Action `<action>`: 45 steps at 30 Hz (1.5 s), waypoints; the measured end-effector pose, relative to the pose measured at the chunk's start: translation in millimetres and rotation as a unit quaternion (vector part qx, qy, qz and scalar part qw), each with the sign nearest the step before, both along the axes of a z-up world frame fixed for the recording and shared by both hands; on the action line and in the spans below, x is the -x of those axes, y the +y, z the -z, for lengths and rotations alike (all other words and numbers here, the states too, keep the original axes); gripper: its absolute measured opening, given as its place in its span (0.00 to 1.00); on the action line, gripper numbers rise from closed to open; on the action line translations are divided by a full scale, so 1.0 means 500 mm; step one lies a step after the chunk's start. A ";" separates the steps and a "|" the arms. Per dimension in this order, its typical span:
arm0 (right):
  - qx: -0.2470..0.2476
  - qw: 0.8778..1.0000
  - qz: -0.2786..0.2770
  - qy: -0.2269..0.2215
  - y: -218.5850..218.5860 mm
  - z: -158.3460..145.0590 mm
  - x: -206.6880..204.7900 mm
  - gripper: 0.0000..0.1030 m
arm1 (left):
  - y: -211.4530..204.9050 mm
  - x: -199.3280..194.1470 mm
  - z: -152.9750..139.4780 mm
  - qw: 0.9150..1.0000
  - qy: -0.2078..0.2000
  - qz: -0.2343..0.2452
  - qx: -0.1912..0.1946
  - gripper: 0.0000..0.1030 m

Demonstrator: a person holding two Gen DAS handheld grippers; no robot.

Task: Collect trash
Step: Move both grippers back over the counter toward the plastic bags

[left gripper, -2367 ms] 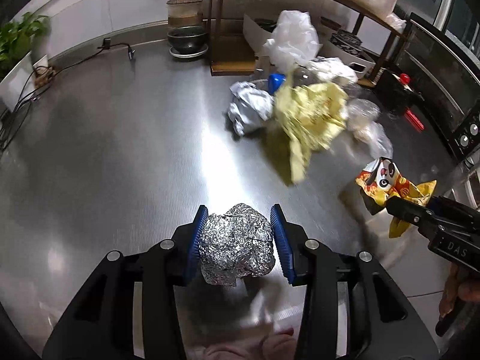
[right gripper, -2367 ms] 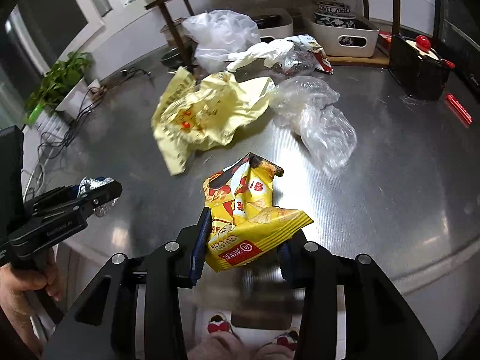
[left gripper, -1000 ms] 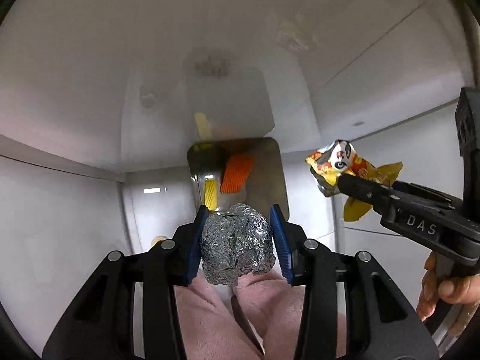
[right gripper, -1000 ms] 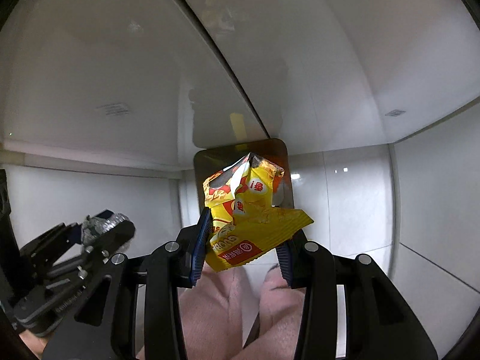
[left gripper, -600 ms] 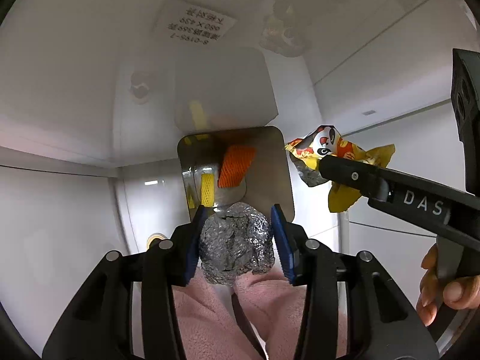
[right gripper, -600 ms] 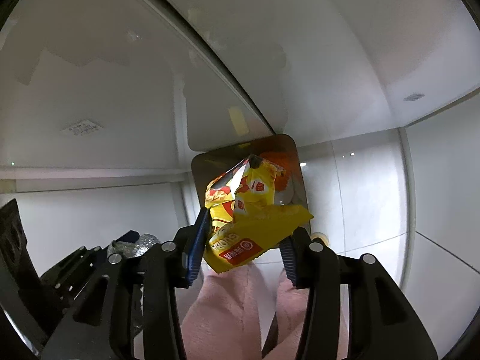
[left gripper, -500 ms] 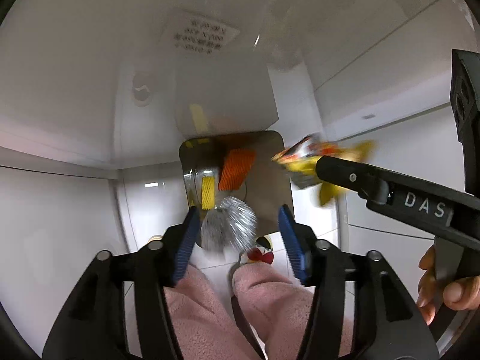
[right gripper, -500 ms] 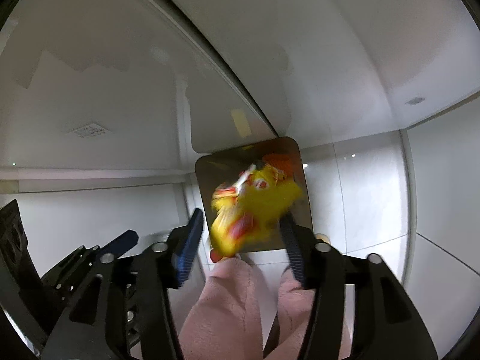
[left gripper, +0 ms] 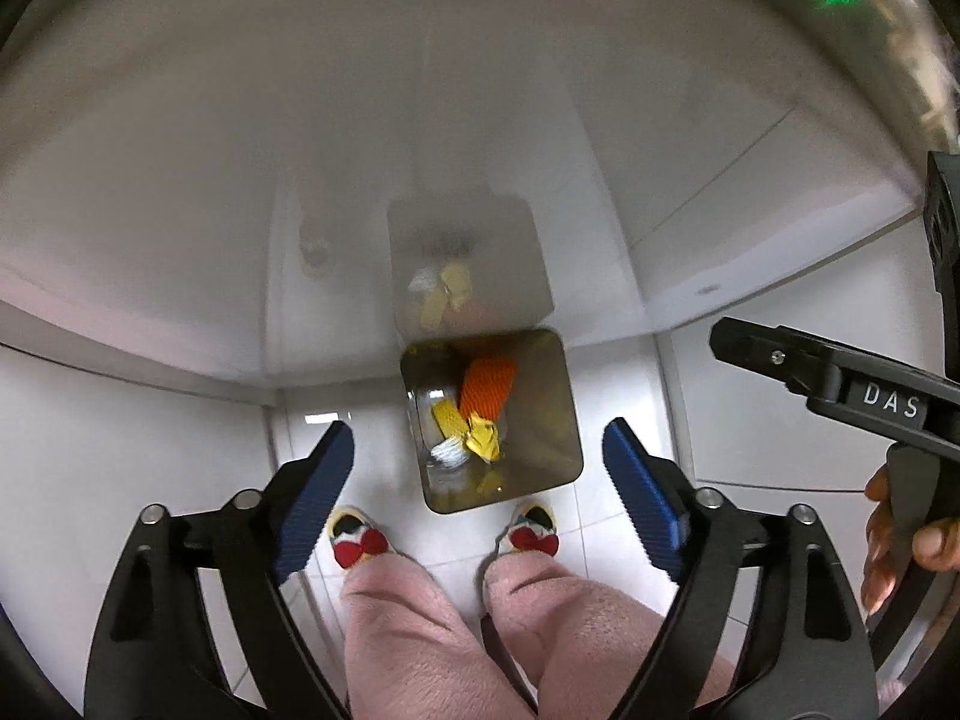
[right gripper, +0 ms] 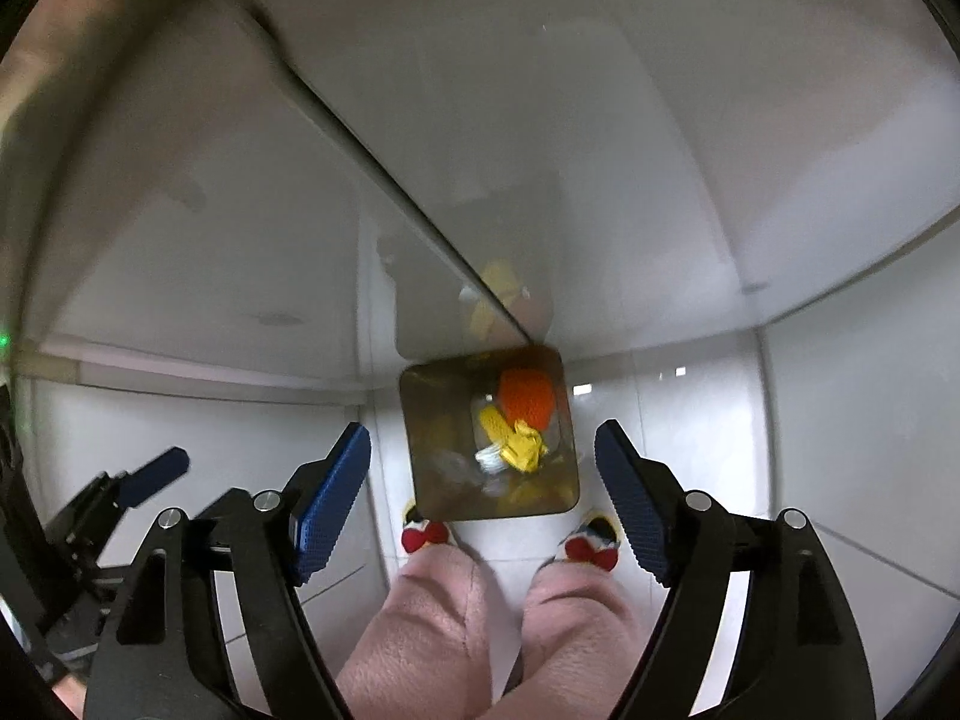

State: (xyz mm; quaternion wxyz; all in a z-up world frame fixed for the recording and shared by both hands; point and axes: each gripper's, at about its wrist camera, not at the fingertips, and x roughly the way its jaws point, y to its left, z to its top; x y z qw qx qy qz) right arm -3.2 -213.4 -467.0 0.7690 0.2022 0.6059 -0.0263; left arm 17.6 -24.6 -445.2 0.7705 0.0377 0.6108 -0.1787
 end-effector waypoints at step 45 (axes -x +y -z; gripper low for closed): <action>0.120 0.976 -0.001 -0.182 -0.123 -0.384 -0.309 0.86 | -0.069 -0.374 -0.390 0.982 -0.174 -0.009 0.070 0.63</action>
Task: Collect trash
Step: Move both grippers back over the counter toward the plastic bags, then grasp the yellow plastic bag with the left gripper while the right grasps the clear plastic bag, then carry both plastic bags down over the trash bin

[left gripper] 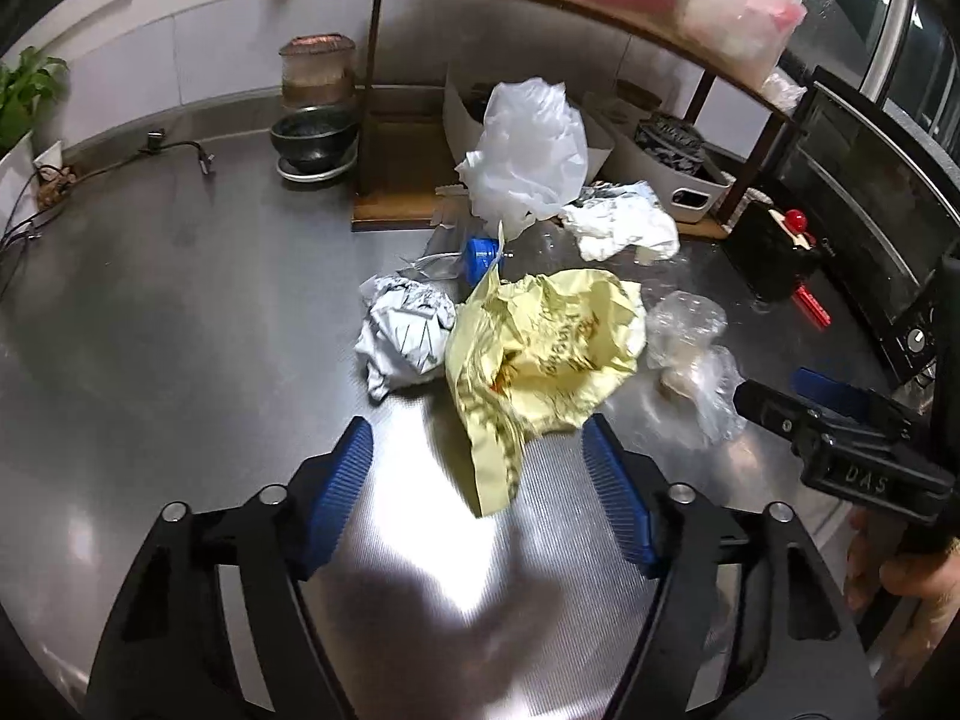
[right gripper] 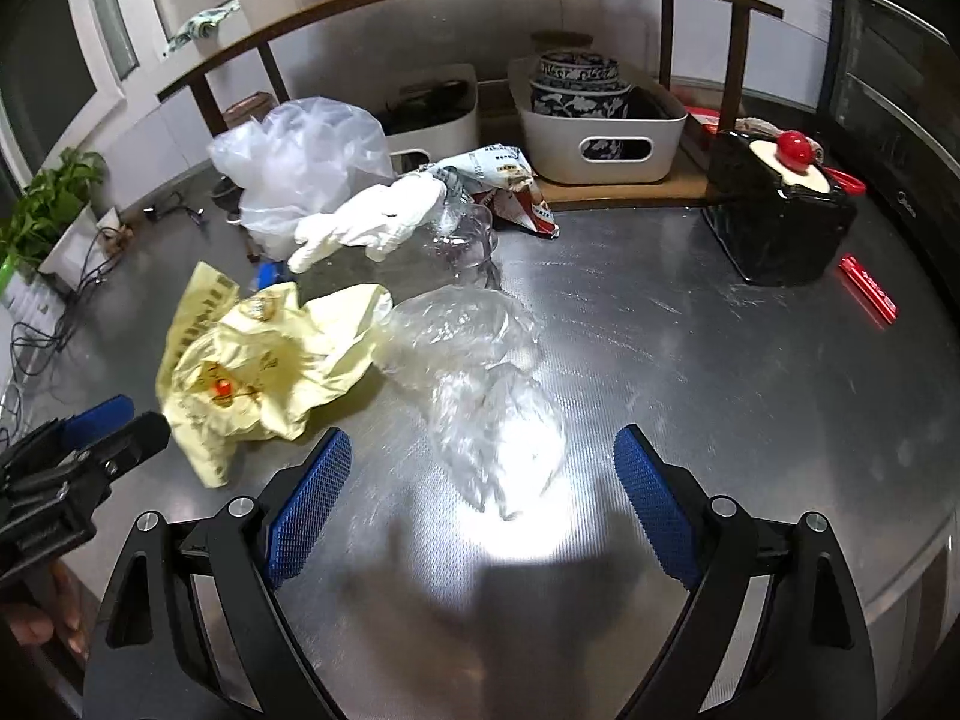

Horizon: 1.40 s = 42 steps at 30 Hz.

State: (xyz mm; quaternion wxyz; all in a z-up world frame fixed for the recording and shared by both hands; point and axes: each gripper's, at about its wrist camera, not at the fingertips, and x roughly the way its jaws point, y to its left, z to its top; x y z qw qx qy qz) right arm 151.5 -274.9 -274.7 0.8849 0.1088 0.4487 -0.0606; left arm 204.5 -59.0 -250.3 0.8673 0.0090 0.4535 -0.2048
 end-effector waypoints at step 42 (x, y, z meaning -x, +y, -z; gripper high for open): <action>-0.046 0.997 -0.049 -0.021 0.066 -0.079 0.170 0.20 | 0.055 0.192 -0.092 1.000 -0.014 0.004 -0.020 0.10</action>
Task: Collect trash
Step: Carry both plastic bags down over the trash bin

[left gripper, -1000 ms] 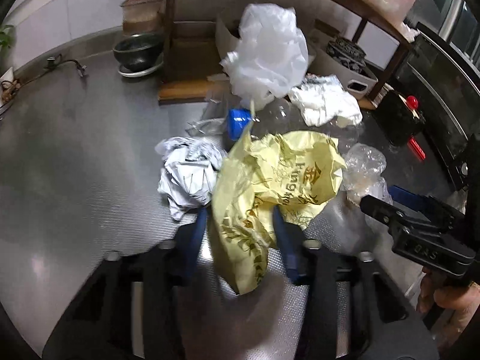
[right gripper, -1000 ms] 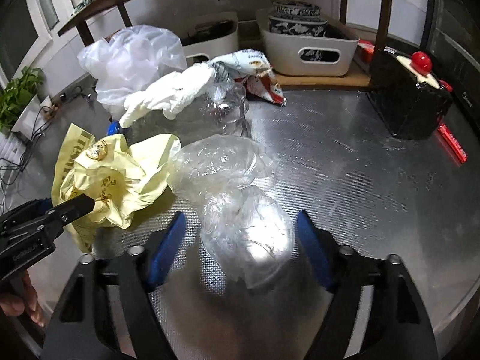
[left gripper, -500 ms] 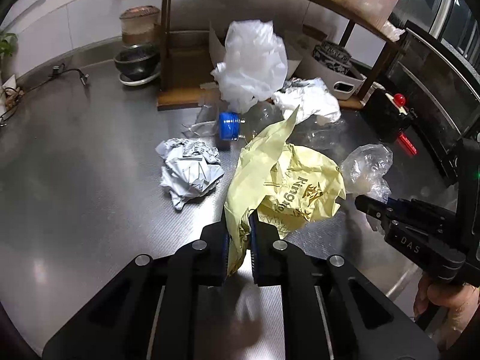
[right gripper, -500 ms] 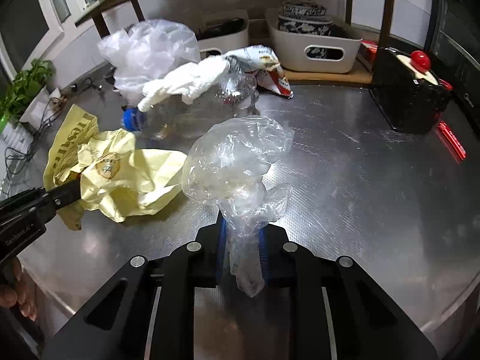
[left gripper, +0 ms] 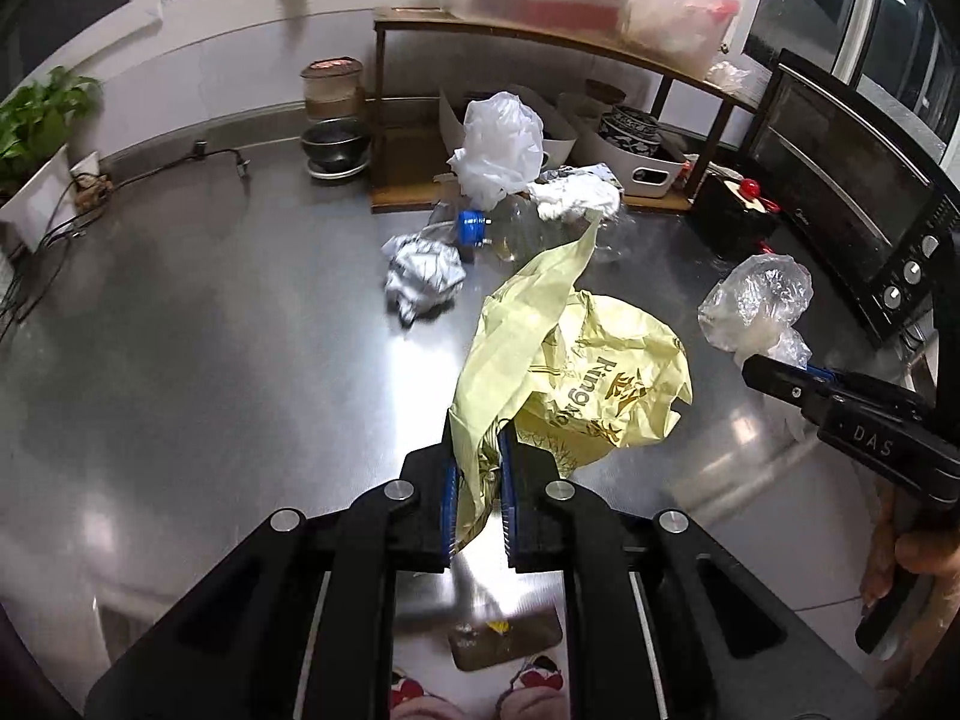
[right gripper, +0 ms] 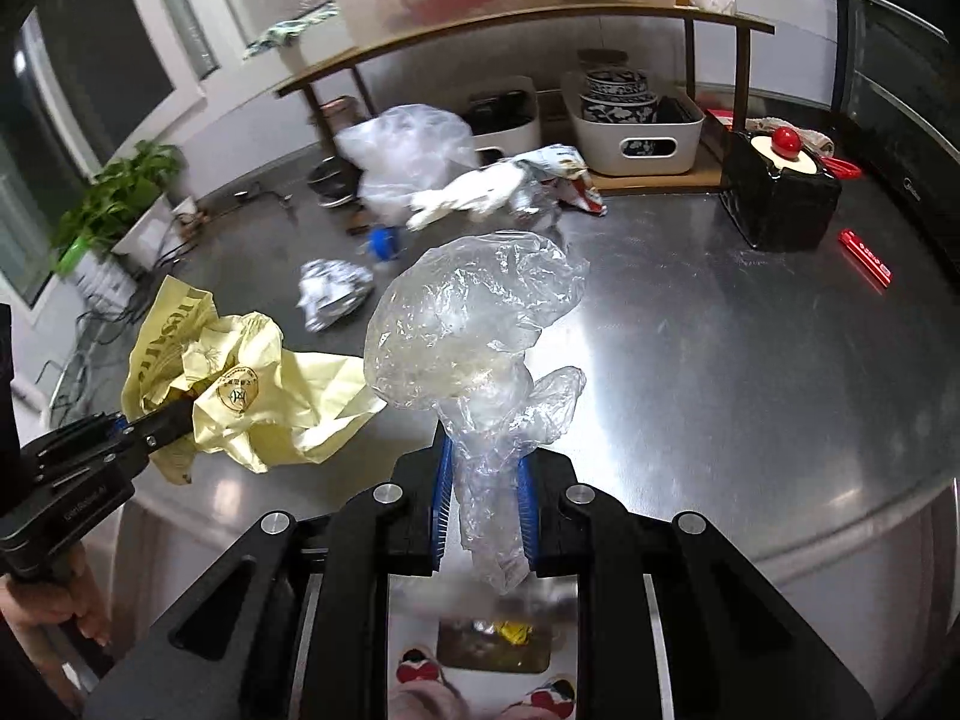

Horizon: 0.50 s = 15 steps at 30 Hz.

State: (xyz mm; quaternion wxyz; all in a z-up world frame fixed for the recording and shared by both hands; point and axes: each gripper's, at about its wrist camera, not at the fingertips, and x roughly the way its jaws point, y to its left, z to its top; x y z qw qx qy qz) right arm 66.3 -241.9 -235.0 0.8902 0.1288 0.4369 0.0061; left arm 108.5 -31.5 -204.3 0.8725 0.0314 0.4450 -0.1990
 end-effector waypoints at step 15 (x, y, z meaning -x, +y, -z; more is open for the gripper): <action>-0.014 0.999 -0.038 0.025 0.062 0.003 0.172 0.20 | 0.086 0.220 -0.021 1.000 0.004 -0.012 -0.010 0.10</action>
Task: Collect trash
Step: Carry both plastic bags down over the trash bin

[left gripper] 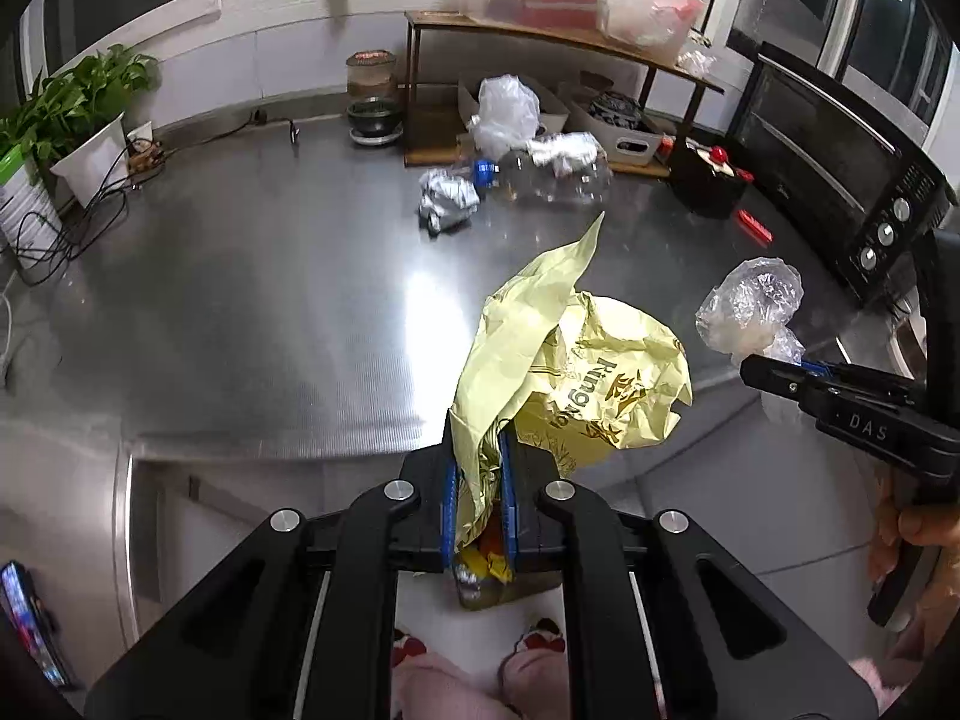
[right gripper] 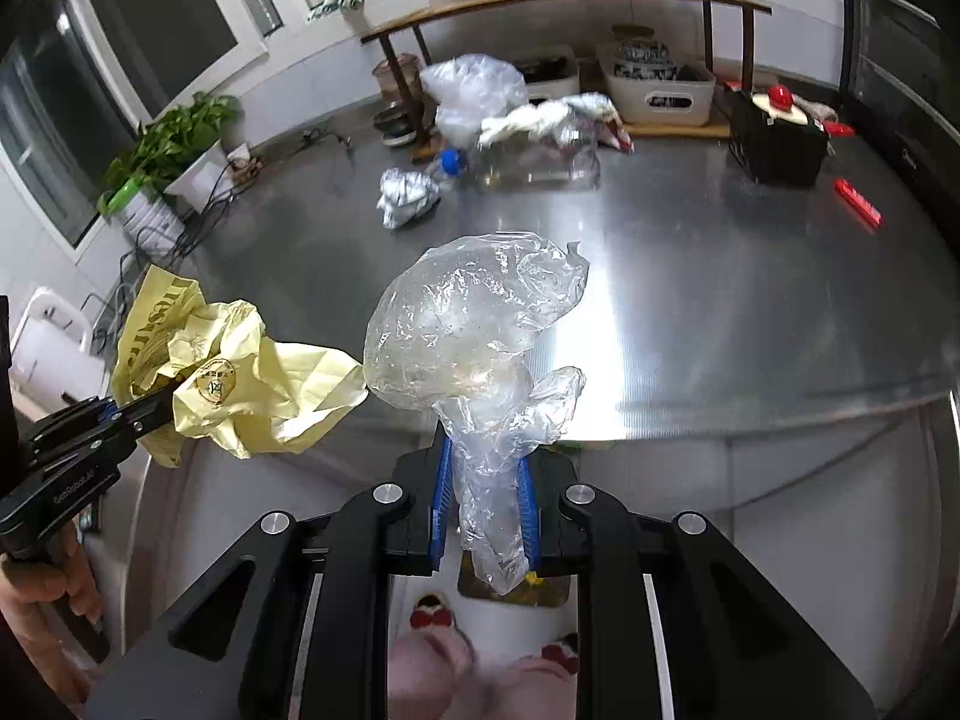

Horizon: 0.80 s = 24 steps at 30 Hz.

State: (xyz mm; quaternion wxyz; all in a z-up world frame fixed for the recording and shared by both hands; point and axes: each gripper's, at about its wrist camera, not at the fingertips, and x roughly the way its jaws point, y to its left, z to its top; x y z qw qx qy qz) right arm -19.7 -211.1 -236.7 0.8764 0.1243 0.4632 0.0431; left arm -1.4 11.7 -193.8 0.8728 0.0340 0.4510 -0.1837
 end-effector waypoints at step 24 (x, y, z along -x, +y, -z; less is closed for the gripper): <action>-0.026 0.980 0.021 0.194 0.024 0.365 0.057 0.20 | 0.003 0.075 0.381 0.986 0.161 0.007 -0.044 0.10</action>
